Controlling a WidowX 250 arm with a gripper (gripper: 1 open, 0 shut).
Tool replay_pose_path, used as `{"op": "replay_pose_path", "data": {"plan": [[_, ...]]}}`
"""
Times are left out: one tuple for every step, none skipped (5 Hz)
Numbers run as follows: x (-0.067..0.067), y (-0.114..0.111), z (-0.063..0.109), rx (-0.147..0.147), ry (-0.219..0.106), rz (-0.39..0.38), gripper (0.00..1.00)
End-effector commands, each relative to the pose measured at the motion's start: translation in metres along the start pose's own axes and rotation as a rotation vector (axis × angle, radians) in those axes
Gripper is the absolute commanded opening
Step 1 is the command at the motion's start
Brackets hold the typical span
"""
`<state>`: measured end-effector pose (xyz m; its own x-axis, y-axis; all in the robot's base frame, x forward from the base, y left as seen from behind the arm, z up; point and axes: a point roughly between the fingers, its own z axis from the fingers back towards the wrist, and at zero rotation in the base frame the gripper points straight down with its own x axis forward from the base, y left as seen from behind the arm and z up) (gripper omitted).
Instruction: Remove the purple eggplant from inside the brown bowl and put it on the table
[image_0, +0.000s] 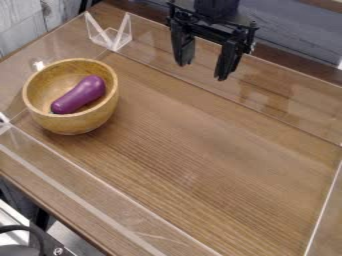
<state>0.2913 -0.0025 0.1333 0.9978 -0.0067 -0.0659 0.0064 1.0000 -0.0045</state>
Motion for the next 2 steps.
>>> {"op": "replay_pose_path", "data": {"plan": [[-0.007,0.007,-0.009,0.0,0.041,0.017,1.0],[-0.017,0.034,-0.01,0.005,0.042,0.038,1.0]]}}
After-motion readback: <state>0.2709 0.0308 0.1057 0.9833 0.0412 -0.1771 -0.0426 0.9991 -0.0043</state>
